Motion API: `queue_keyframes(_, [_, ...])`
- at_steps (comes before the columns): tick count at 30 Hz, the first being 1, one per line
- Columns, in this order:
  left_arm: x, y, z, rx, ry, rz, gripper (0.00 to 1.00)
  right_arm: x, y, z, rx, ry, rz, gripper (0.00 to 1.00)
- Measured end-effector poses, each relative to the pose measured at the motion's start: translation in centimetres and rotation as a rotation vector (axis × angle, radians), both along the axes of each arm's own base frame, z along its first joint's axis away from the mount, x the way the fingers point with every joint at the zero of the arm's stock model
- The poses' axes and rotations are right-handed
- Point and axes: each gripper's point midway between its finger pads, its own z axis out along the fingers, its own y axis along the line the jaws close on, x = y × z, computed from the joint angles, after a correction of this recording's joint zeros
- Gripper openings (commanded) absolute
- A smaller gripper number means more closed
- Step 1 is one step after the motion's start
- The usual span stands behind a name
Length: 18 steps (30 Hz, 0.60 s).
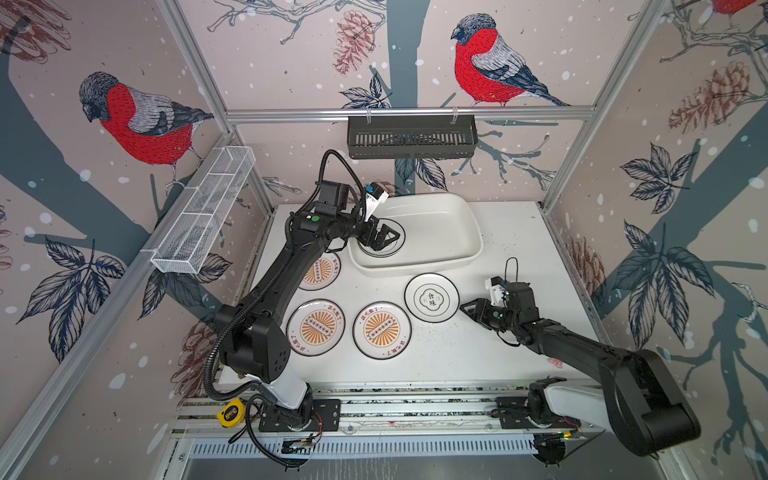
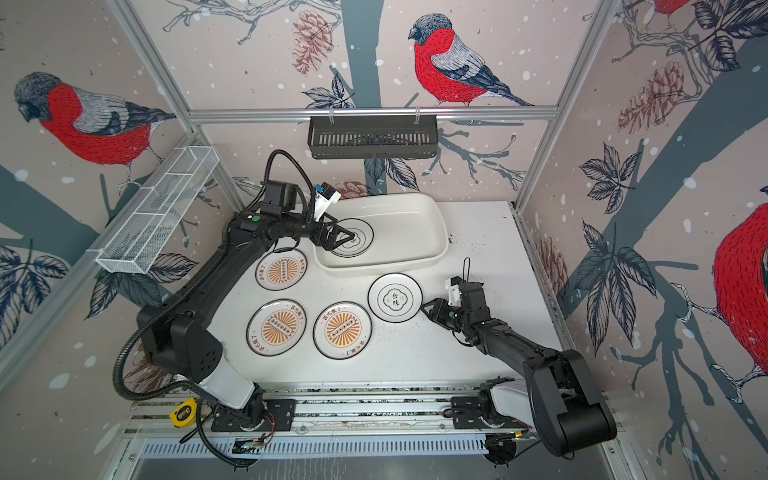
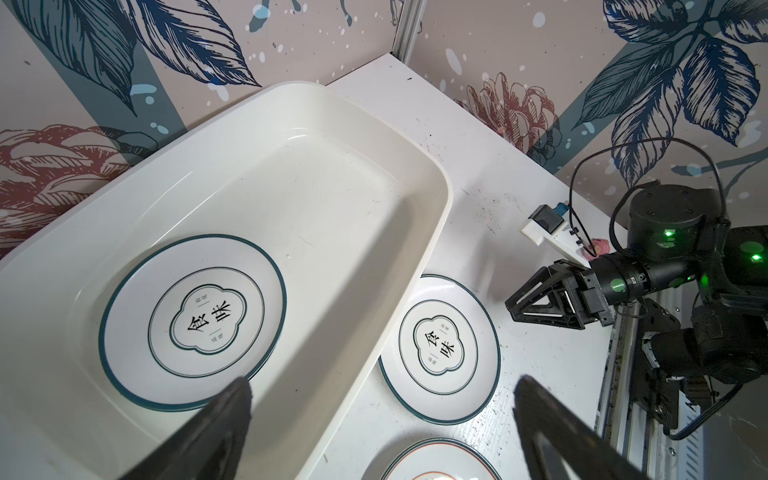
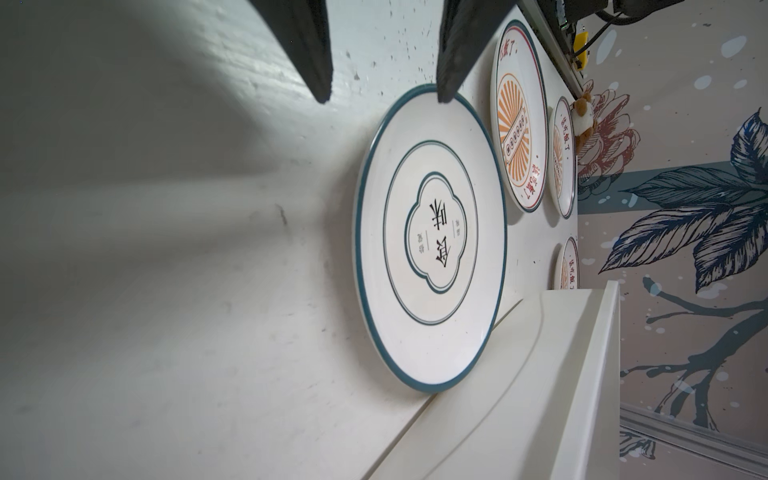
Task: Place the plates into the plastic bin on the countertop
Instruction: 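Move the right gripper down to the rim of the cloud-emblem plate on the table, then grip the plate rim nearest the robot with the right gripper and tilt it up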
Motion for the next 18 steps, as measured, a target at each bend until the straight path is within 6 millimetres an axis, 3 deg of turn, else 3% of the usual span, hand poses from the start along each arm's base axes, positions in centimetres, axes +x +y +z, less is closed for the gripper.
queue_keyframes(9, [-0.3, 0.1, 0.2, 0.0, -0.004, -0.001, 0.98, 1.1, 0.3, -2.3, 0.0, 0.043, 0.004, 0.38])
queue_keyframes(18, [-0.3, 0.1, 0.2, 0.0, -0.005, 0.0, 0.98, 2.6, 1.0, -2.5, 0.022, 0.022, 0.017, 0.35])
